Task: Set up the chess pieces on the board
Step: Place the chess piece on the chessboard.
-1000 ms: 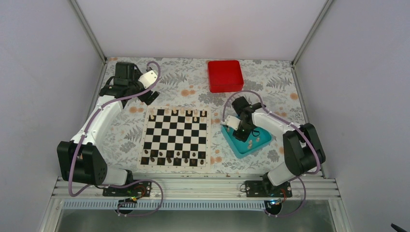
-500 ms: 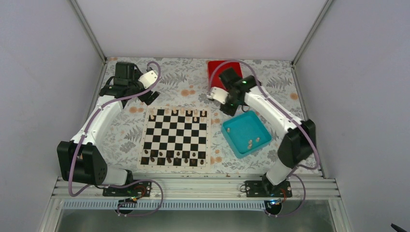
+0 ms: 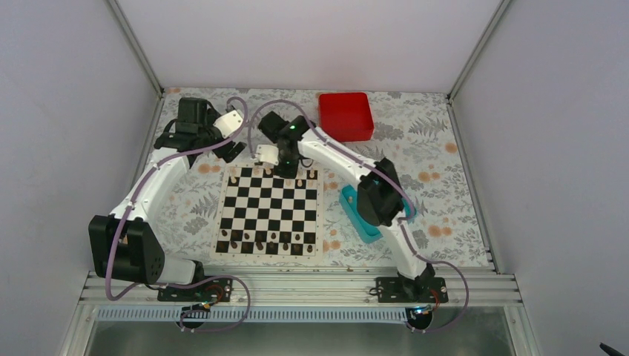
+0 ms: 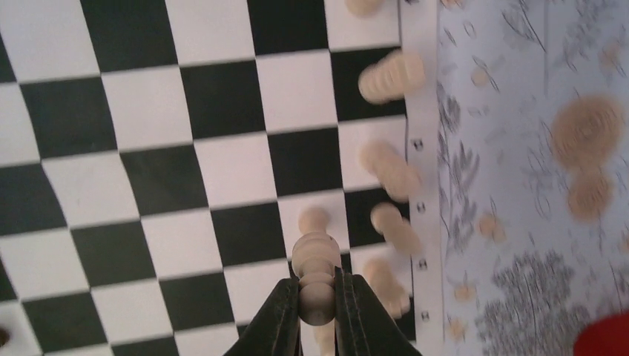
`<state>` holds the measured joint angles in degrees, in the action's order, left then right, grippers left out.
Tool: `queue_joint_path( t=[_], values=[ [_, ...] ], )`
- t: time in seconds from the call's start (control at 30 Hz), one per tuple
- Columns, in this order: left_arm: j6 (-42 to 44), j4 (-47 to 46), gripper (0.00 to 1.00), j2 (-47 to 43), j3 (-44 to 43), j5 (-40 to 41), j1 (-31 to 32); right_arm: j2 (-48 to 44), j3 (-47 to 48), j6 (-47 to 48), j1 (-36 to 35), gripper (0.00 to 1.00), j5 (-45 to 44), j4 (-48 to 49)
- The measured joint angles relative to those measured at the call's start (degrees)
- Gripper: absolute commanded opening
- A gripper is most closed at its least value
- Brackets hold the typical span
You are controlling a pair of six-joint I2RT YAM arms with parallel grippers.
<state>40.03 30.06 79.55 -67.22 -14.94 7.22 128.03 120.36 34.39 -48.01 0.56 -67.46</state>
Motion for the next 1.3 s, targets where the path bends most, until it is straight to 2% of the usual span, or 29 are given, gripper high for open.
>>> queue_joint_path(
  t=[0.17,0.4,1.3],
  values=[
    [0.15,-1.11,1.0,0.0,1.64,0.33,-0.11,6.43,4.98,0.09,-1.92,0.08,0.2,-0.9],
    [0.92,-1.77,1.0,-0.02,2.73,1.11,-0.57,11.56,6.03,0.04,-2.1,0.09,-0.46,-1.44],
    [1.31,-3.39,1.0,-1.95,3.91,1.18,-0.63,14.67,9.16,0.13,-2.16,0.08,-2.51,-1.31]
  ],
)
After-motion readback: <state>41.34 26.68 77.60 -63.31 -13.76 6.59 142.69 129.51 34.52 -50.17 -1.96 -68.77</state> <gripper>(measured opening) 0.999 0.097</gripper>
